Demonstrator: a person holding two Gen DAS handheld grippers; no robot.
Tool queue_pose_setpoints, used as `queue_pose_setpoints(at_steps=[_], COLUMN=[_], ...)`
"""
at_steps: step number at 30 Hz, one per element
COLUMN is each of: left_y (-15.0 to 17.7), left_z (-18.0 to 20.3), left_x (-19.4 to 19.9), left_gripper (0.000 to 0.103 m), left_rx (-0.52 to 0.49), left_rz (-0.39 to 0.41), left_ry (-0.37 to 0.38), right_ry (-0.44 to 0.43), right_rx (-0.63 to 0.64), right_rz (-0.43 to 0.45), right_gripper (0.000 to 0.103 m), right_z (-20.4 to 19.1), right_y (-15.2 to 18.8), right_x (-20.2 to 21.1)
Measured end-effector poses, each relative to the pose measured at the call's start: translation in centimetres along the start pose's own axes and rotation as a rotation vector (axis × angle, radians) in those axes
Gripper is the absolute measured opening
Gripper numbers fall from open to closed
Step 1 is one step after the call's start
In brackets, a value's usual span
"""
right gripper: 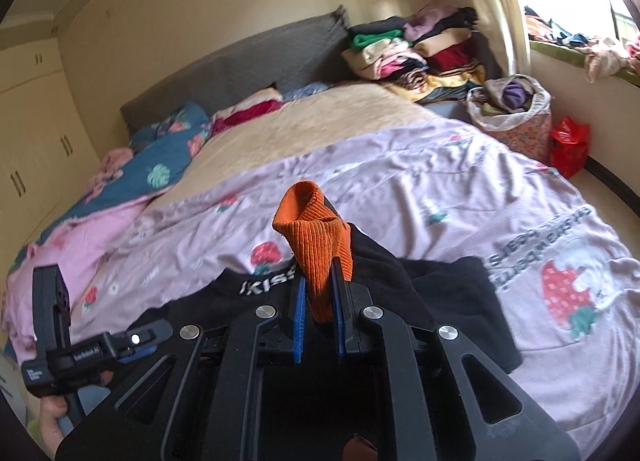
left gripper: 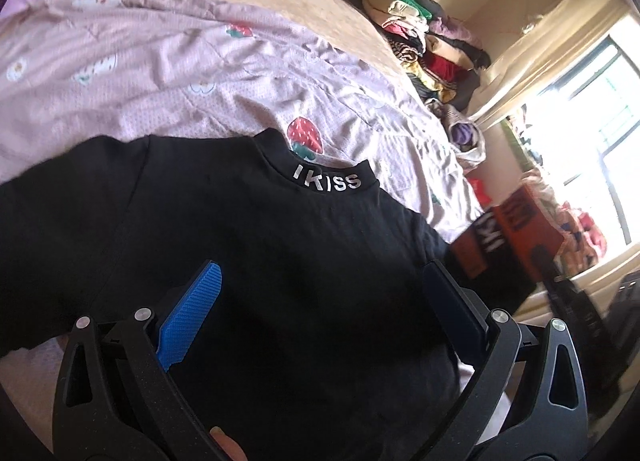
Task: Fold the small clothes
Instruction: 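Lift the sleeve with the right gripper and carry it across the shirt body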
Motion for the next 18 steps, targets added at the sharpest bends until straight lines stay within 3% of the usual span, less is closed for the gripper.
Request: queue_pose_setpoints(at_steps=[5, 15, 18], left_y=[0.1, 0.9, 1.1], left_z=[-1.0, -1.0, -1.1], left_x=[-0.7, -2.7, -3.2], left_gripper=[0.095, 0.095, 0.095], left_rx=[0.052, 0.087, 0.095], left_rz=[-0.027, -0.082, -0.093], left_ry=[0.081, 0.162, 0.174], right_ry=[-0.026, -0.065, -0.100], right_rx=[0.016, 0.016, 0.001], right_rz=[-0.043, -0.127, -0.159], right_gripper=[0.011, 0.014, 0.028], right_z=[-1.9, -3.5, -3.7], right_y=[1.7, 5.5, 6.7], right_x=[-1.9, -4.7, -4.9])
Point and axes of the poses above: each gripper's, at about its wrist camera, not at the fingertips, and x roughly against the way its jaws point, z to its right, y to its underside, the point moved 6 cm from there along -x, roughly the way its jaws point, and after that the axes turned 3 degrees about -y, right-handed, at the moved point
